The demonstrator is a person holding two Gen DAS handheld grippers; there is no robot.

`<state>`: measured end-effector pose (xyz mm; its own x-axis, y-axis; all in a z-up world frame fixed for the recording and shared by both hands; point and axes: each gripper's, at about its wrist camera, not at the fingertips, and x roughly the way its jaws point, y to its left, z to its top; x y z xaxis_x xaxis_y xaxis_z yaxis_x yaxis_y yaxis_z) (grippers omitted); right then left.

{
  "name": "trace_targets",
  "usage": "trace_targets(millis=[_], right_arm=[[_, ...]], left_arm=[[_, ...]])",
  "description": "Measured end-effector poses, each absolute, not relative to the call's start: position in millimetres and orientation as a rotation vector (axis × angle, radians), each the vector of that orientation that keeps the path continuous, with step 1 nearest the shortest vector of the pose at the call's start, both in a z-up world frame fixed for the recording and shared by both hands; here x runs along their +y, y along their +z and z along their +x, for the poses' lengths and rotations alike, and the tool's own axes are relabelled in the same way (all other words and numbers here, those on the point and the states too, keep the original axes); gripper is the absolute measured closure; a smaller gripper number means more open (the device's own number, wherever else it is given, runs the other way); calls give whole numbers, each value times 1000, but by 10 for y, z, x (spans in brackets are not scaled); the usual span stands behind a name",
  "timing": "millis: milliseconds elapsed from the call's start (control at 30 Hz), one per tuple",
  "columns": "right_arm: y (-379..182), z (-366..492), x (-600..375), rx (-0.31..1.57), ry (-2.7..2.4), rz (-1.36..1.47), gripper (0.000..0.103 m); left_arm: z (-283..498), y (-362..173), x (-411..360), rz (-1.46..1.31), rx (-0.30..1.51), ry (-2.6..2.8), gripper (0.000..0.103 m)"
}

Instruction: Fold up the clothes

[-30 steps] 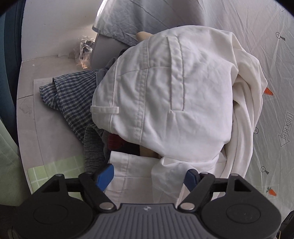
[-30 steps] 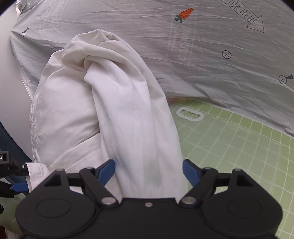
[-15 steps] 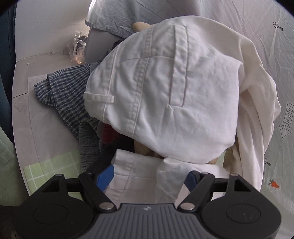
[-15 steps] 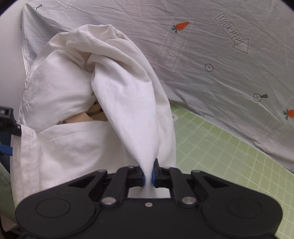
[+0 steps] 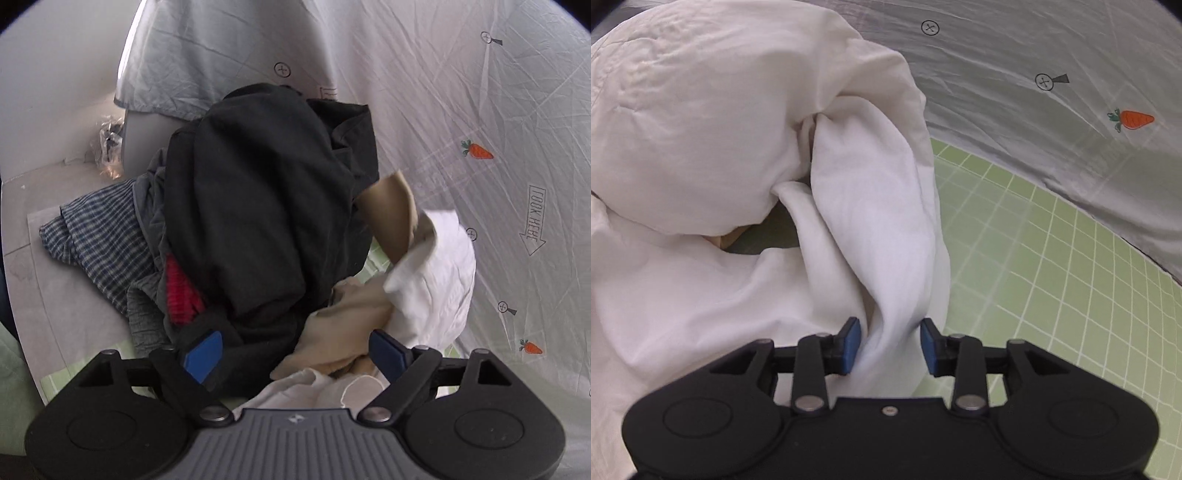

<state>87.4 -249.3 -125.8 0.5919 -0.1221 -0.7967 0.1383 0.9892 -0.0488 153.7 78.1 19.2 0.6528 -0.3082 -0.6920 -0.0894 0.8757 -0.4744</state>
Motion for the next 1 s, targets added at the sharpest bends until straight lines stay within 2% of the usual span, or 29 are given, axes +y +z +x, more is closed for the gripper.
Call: trace_targets(millis=[33,167,233,300,400,600,767,800,833,933,1000], right_arm=[[-1275,895,-2522,927,-157,38,57],[-1337,976,-2652,943,-185,132,53],[-1363,1001,-2702,954,-219,178,45],[-1410,1029,-2756,962,-238,223,44],[-1465,1013,-2806,962,-259,274,35],[-1492,955,-2869,951,-254,322,33],[-1504,937,-2849,935,-215,336,25],[-1506,933,-2845,932,-208,339,29],[-1509,930,-2841,929,-200,342,50],[-1516,919,-2830,920,-177,350,77],[-1518,910,-2820,914,-162,354,82]], left_arm=[[1571,207,732,-498,857,-154,16],[1692,214,461,-467,869,-255,16],[1703,192,242,-436,889,-315,16],[1711,114,-6,-384,927,-365,16],[1700,-22,-315,-306,973,-396,16],[1522,-112,-785,-170,976,-483,16],[1561,-235,-948,-193,1001,-506,16],[1551,-218,-972,-190,990,-517,16],[1548,-199,-992,-187,978,-530,16],[1552,-168,-1032,-196,955,-547,17],[1588,-173,-1053,-210,955,-533,18]])
